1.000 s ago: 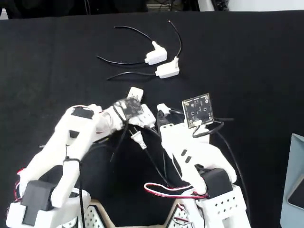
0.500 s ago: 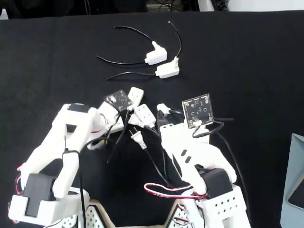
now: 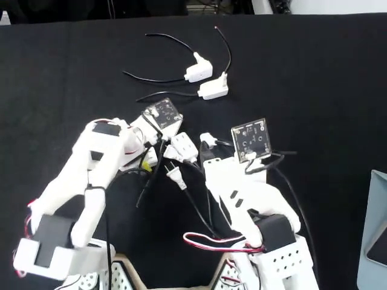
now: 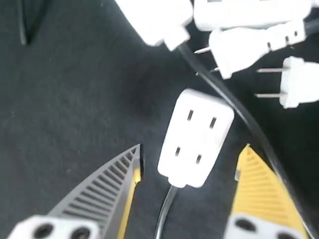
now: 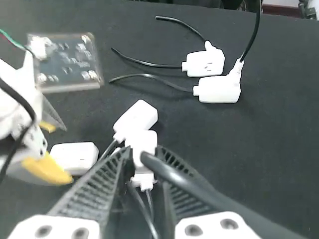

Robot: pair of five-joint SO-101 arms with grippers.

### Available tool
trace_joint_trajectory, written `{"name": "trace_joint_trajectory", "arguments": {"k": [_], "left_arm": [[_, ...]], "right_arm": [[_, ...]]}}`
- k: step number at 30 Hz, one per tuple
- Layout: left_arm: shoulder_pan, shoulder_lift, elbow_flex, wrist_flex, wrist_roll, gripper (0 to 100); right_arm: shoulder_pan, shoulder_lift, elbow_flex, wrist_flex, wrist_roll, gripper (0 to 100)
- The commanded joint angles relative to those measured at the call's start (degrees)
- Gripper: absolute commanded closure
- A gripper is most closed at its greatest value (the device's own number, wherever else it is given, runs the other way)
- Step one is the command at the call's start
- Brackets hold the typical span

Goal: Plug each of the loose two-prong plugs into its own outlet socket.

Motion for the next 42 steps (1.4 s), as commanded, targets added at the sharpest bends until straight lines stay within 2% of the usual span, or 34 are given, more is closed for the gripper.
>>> {"name": "trace_joint_trajectory", "arguments": {"k": [1, 4, 7, 11, 14, 16, 21, 26, 34, 39, 42], "left_arm": [[1.45, 6.77, -5.76, -3.08, -0.88, 70], [1.1, 11.69, -7.96, -2.73, -0.62, 70], [0.22, 11.6, -8.04, -2.55, -0.53, 79], [0.04, 7.74, -7.87, 5.27, -0.53, 92], [-0.04, 3.96, -7.52, 11.43, -0.53, 97], [-0.66, 1.93, -6.9, 14.33, -0.35, 97], [-2.24, -0.53, -3.03, 14.51, 4.13, 97], [-2.77, 0.44, -0.84, 8.79, 9.32, 96], [-2.95, -0.18, -0.57, 7.65, 16.53, 72], [-3.65, -1.67, -0.57, 8.0, 16.53, 71], [-5.41, -6.42, -0.84, 11.08, 16.62, 71]], "right_arm": [[0.26, -0.48, -0.48, 0.0, 0.0, 98.7], [0.26, -0.48, -0.48, 0.0, 0.0, 98.7], [0.26, -0.48, -0.48, 0.0, 0.0, 98.7], [0.26, -0.48, -0.48, 0.0, 0.0, 98.7], [0.26, -0.48, -0.48, 0.0, 0.0, 98.7], [0.26, -0.57, -0.48, 0.0, 0.0, 98.7], [0.26, -0.57, -0.48, 0.0, 0.0, 98.7], [0.26, -0.57, -0.48, 0.0, -0.09, 98.7], [0.26, -0.57, -0.48, 0.0, -0.09, 98.7], [0.26, -0.57, -0.48, 0.09, -0.09, 98.7], [0.26, -0.48, -0.57, 0.09, -0.09, 98.7]]}}
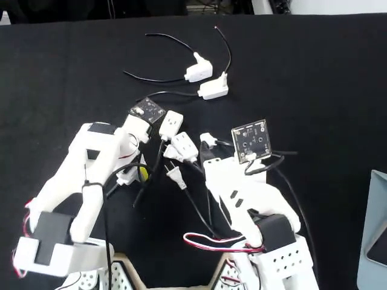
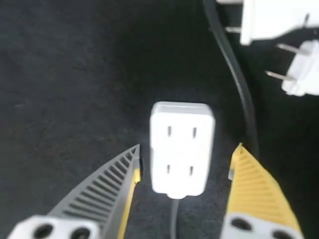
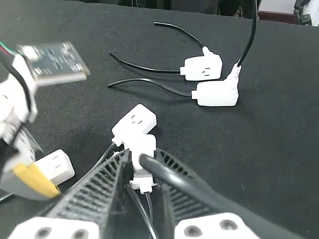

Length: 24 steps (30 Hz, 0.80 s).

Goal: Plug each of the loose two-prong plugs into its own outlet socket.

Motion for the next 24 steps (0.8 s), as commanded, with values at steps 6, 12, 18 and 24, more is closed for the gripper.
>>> {"name": "trace_joint_trajectory", "arguments": {"k": [6, 12, 18, 24], "left_arm": [[-8.84, -21.71, 1.01, 7.47, 0.88, 71], [-16.31, -34.37, 10.68, 7.38, 9.05, 72], [-23.6, -43.6, 17.63, 7.21, 16.35, 72], [-26.86, -51.34, 25.54, 4.84, 19.96, 72]], "right_arm": [[-2.02, -0.48, -1.36, 0.09, 0.35, 98.5], [-9.85, 0.75, -1.71, -1.23, 0.35, 98.5], [-15.56, 15.34, -8.92, -1.93, 0.0, 98.5], [-19.52, 32.66, -19.47, -2.02, 0.0, 98.6]]}}
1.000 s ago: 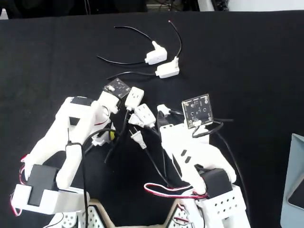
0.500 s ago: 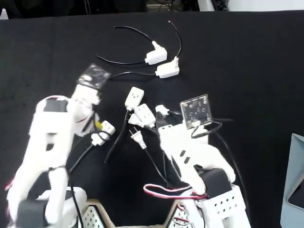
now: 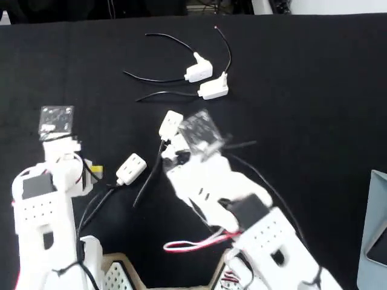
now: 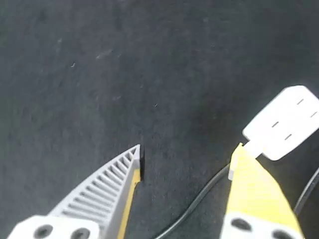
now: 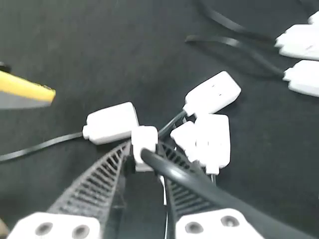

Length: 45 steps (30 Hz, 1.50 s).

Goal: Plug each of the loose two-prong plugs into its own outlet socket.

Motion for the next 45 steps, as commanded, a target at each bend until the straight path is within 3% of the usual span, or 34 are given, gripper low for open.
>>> {"name": "trace_joint_trajectory", "arguments": {"k": [1, 9, 21, 45], "left_arm": [[-2.59, -6.15, 5.05, -2.99, 2.2, 72], [-3.21, -11.69, 13.49, -5.45, 1.76, 72], [-8.13, -12.31, 13.58, -5.63, 2.02, 72], [-8.04, -11.96, 14.02, -6.95, 2.02, 72]], "right_arm": [[-2.55, 8.92, -8.31, -1.41, 0.0, 98.6], [-4.57, 22.81, -12.09, -10.37, 0.44, 98.6], [-5.71, 40.66, -14.81, -24.0, 3.16, 98.6], [-6.59, 46.73, -14.9, -26.2, 3.08, 98.6]]}}
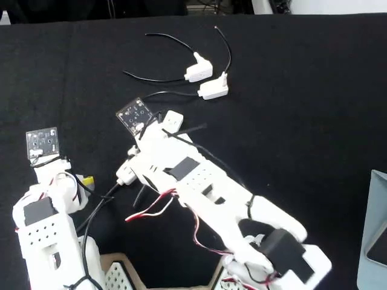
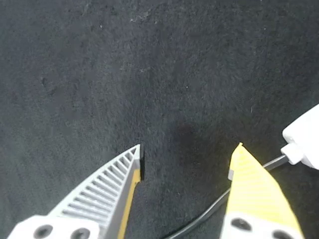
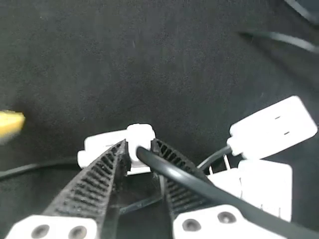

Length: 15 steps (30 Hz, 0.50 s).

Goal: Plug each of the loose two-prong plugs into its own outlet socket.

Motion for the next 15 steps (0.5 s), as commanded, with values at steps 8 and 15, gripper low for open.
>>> {"name": "trace_joint_trajectory", "arguments": {"k": [8, 15], "left_arm": [[-0.48, -0.44, -0.4, -1.58, 0.62, 72], [-0.48, -0.35, -0.4, -1.58, 0.62, 72]], "right_arm": [[-0.62, 5.49, -4.88, -0.62, 0.62, 98.7], [-0.79, 8.66, -5.23, -0.7, 0.62, 98.7]]}}
